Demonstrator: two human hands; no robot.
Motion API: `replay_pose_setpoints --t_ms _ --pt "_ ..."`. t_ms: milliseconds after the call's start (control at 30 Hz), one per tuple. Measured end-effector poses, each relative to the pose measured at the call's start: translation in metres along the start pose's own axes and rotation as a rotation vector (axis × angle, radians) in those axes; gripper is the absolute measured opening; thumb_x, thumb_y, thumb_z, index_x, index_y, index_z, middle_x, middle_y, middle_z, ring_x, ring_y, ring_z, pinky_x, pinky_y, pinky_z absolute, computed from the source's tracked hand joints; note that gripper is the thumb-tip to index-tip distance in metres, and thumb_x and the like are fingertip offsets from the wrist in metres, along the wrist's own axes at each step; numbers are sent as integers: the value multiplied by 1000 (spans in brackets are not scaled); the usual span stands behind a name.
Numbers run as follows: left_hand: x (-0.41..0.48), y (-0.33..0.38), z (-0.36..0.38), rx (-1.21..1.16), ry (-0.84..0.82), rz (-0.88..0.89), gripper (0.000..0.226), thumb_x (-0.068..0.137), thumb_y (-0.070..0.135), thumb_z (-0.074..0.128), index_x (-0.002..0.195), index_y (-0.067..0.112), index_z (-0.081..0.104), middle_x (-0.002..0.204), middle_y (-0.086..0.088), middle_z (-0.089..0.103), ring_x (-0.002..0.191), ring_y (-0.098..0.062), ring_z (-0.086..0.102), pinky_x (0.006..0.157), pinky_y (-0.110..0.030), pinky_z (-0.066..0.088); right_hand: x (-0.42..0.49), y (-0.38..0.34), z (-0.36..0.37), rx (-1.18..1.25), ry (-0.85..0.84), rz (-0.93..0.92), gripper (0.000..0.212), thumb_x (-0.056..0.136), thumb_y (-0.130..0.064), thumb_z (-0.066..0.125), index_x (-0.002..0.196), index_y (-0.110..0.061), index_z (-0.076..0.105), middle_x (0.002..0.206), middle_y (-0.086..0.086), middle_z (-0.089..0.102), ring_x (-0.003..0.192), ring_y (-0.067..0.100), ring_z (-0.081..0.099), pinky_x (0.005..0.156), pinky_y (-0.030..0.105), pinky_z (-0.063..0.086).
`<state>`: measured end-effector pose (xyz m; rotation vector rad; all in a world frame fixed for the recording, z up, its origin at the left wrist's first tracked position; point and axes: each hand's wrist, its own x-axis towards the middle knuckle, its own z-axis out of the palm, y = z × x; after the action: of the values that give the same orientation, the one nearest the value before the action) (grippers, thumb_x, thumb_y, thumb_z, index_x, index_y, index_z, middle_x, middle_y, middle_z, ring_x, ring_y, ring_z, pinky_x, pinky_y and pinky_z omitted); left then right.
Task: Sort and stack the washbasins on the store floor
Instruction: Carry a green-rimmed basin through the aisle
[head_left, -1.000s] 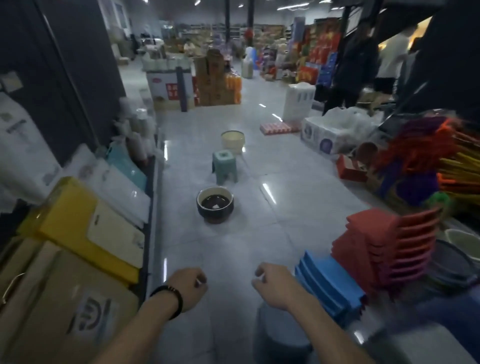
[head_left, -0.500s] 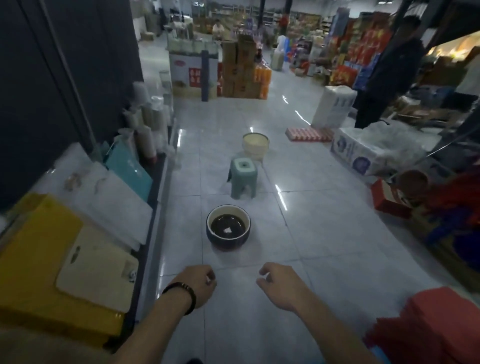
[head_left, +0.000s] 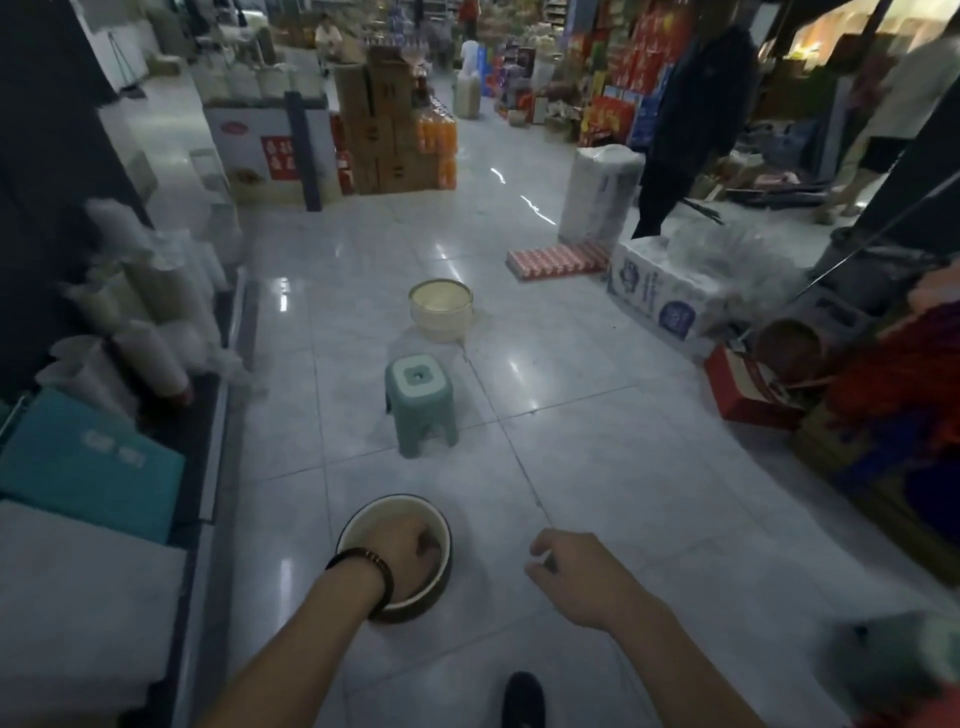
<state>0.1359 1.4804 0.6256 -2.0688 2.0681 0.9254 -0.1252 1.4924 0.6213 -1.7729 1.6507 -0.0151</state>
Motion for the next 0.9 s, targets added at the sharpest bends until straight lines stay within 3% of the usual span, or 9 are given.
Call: replay_pose_setpoints --t_ms 133,300,500,600,767,900 --pt "112 36 -40 5 -26 -87 28 99 42 55 119 27 68 123 0 69 110 -22 65 95 -34 54 113 22 -75 -67 -63 -32 45 105 -46 57 140 -18 62 132 9 67 113 23 67 96 31 55" --pt "231 81 -95 -90 -22 -153 22 96 47 60 113 35 67 119 7 70 103 -16 66 95 -36 57 245 23 -165 -85 -97 -82 46 105 -47 57 140 -19 61 134 10 66 117 25 65 99 33 54" --pt "404 104 -150 -112 -55 -158 32 99 49 57 124 30 64 121 4 68 100 -16 62 90 -28 54 418 19 -250 -134 -165 -122 48 105 -48 55 142 -18 59 134 10 65 116 25 65 97 32 54" --pt "511 107 -181 -123 -70 -143 38 103 45 53 134 24 61 131 0 63 115 -20 60 94 -23 48 507 21 -295 -191 -180 -109 49 107 -47 53 145 -17 57 136 10 65 120 24 63 98 29 50" --pt "667 126 -252 -132 -146 -138 42 103 46 51 135 20 62 138 -4 62 122 -23 60 103 -31 50 638 32 -382 -252 -172 9 45 104 -50 55 138 -22 60 134 6 66 116 22 64 96 32 51" --pt "760 140 -307 -139 -130 -143 41 103 46 51 133 21 63 134 -2 64 118 -21 61 101 -31 51 735 39 -443 -243 -149 42 42 104 -50 57 135 -22 63 130 5 68 112 22 65 91 31 50"
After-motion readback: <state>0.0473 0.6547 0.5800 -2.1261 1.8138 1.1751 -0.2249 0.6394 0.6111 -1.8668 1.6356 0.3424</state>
